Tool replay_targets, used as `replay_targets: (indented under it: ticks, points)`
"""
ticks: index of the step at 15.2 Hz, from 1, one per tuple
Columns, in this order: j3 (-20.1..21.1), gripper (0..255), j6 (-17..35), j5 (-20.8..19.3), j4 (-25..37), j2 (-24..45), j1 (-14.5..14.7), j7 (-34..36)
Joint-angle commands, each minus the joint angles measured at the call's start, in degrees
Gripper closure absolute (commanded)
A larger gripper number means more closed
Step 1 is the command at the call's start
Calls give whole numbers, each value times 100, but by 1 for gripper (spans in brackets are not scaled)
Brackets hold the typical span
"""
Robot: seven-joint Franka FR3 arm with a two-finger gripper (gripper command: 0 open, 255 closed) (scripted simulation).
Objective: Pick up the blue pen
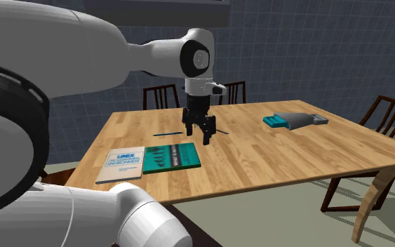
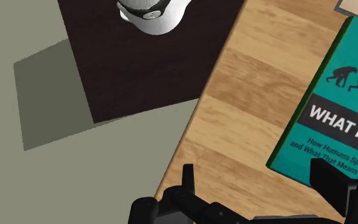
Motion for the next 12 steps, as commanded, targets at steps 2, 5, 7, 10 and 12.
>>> replay_targets:
  ticks: [2,5,7,10,12]
  points:
    - [431,0,279,326,-19,227,68,595]
    - [847,0,545,581,89,551,96,1154]
    - [1124,0,733,716,201,810,98,1528]
    - [1544,0,1024,852,426,1259,70,2097]
    - [1824,0,1221,887,613,1599,34,2488]
